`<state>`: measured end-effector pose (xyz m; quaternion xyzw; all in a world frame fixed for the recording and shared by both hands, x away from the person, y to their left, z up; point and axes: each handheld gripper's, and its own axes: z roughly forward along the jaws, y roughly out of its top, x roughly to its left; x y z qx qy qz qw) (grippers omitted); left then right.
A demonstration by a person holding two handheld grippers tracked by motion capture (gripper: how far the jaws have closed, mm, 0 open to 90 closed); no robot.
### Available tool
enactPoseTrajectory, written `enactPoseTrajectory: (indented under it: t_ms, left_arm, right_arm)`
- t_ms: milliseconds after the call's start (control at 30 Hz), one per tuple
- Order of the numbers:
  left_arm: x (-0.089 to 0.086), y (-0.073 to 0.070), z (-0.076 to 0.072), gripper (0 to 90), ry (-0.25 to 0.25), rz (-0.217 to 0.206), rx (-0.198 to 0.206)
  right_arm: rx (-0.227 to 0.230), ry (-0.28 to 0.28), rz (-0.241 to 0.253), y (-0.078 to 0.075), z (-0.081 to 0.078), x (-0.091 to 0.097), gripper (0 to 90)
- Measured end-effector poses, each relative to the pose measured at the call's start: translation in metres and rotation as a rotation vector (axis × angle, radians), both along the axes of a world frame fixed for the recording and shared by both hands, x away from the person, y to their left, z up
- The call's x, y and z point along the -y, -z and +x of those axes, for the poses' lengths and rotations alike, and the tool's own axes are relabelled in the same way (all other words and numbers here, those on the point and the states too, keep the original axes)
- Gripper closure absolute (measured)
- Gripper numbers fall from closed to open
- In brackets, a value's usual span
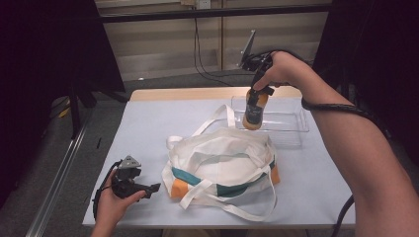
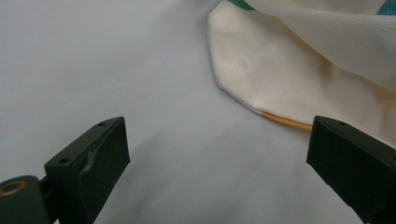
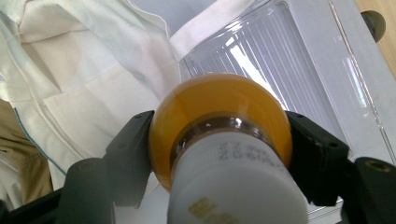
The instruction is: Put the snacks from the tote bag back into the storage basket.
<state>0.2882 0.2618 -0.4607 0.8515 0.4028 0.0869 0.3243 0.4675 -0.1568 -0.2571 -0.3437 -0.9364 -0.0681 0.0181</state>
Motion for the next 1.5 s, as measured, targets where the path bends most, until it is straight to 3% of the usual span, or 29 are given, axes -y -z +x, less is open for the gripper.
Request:
enactPoseTrajectory:
  t_ms: [267, 400, 500, 600, 633, 667, 700, 833, 1000, 1500]
  left_arm:
    - [0.001, 0.001, -0.001, 5.4, -0.010, 0.001, 0.002]
    - [0.001, 0.001, -0.001, 5.4, -0.016, -0.002, 0.002]
    - [-0.001, 0.000, 0.000, 5.4, 0.010, 0.013, -0.011]
    - [0.000, 0.001, -0.001, 5.4, -0.004, 0.000, -0.012]
    - [0.000, 0.001, -0.001, 5.4, -0.004, 0.002, -0.012]
    - [0.001, 0.002, -0.001, 5.4, -0.018, -0.001, 0.011]
    - [0.000, 0.000, -0.001, 5.4, -0.002, 0.005, -0.013]
    - [0.001, 0.001, -0.001, 5.4, -0.005, 0.021, 0.003]
    - [0.003, 0.002, -0.002, 5.4, -0.016, 0.005, 0.005]
    - [0.000, 0.001, -0.002, 5.4, -0.017, 0.022, 0.008]
  right_arm:
    - [0.008, -0.026, 0.002, 0.005, 0.009, -0.001, 30.6]
    - [0.007, -0.019, 0.011, 0.007, 0.013, -0.003, 30.6]
    - [0.005, -0.022, 0.005, 0.008, 0.016, -0.004, 30.6]
    - [0.004, -0.014, 0.008, 0.010, 0.019, -0.004, 30.6]
    - [0.014, -0.036, 0.007, 0.011, 0.021, -0.002, 30.6]
    - [0.008, -0.020, 0.003, 0.010, 0.021, -0.003, 30.6]
    - [0.008, -0.019, 0.001, 0.011, 0.022, -0.002, 30.6]
    - [0.012, -0.016, -0.006, 0.013, 0.025, -0.002, 30.6]
    - [0.012, -0.022, -0.011, 0.017, 0.029, -0.003, 30.6]
    - [0.016, -0.062, -0.017, 0.040, 0.037, -0.014, 30.6]
